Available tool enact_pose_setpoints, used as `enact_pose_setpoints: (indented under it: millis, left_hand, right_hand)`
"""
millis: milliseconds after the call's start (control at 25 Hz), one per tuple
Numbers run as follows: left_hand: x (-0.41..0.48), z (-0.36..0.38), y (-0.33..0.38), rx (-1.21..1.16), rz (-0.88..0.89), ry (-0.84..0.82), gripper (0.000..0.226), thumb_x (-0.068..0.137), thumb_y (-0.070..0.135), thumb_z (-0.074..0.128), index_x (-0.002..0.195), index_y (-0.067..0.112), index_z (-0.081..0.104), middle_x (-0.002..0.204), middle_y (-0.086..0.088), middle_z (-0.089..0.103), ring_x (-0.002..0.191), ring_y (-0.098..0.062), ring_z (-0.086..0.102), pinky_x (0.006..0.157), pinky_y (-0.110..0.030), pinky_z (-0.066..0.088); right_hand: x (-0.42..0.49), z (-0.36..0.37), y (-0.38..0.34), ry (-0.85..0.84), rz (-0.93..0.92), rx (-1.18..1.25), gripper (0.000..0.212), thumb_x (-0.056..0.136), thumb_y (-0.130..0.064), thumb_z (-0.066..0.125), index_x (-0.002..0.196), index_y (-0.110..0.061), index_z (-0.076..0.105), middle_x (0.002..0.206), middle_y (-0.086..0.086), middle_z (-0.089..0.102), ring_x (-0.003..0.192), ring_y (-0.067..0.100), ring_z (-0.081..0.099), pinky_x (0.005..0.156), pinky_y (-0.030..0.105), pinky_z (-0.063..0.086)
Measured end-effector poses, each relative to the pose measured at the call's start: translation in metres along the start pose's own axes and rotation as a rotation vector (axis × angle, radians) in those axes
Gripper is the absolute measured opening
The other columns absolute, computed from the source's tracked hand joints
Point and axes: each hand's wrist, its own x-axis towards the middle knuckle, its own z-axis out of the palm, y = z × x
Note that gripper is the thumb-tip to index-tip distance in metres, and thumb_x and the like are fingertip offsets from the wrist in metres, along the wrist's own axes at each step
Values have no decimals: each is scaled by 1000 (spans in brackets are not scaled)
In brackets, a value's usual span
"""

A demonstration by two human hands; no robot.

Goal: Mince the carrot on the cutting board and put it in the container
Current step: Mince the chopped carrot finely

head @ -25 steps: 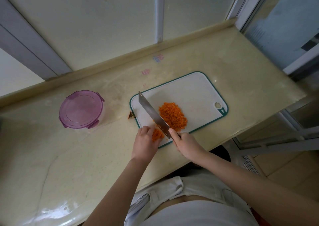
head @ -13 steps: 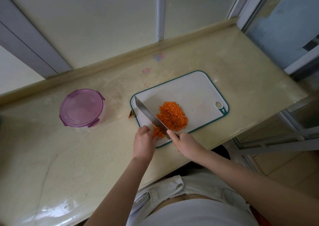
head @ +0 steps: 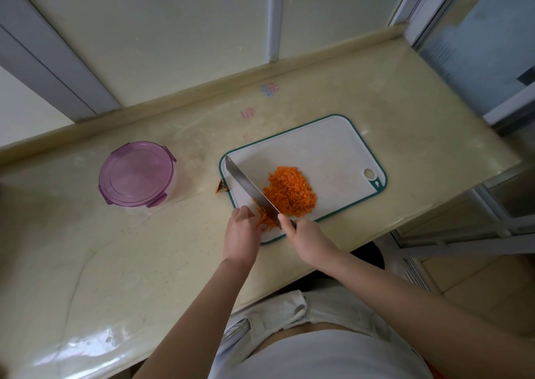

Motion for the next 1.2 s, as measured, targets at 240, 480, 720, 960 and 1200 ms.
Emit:
enact_pose_setpoints:
  millis: [240, 480, 720, 960, 1200]
  left_hand:
    - [0, 0, -1, -22, 7, -8, 6, 72, 0, 72, 69, 5, 70, 73, -11, 52, 73, -28, 50, 61, -29, 43]
    - [4, 1, 4, -36, -5, 0, 11, 85, 10, 65, 91, 4, 73, 84, -10, 52, 86, -25, 48, 70, -24, 37]
    - [2, -9, 12, -101, -36, -18, 25, 88, 23, 61, 106, 7, 68, 96, -10, 53, 97, -23, 46, 79, -23, 37]
    - [2, -12, 7, -201, -92, 24, 25, 92, 14, 54, 113, 5, 64, 97, -9, 58, 91, -23, 56, 74, -20, 40]
    - [6, -10, 9, -206, -145, 20, 13, 87, 5, 59, 93, 1, 70, 88, -9, 58, 84, -23, 55, 68, -14, 31]
  right_hand:
    - [7, -3, 9, -35, 41, 56, 53, 99, -50, 32, 57, -18, 30, 53, 2, 34, 46, 18, 34, 51, 29, 29]
    - [9, -4, 9, 40, 23, 122, 58, 98, -52, 31, 54, -14, 32, 48, -1, 35, 40, 12, 33, 49, 27, 28]
    - [5, -11, 6, 71, -18, 79, 61, 99, -49, 32, 50, -13, 31, 45, -1, 34, 41, 13, 35, 50, 28, 30]
    - [-4, -17, 3, 38, -29, 132, 59, 98, -53, 31, 57, -11, 37, 46, -1, 34, 39, 11, 33, 50, 28, 31]
    - [-12, -14, -3, 7, -14, 159, 56, 97, -53, 32, 63, -9, 40, 47, -2, 34, 35, 7, 31, 48, 26, 30]
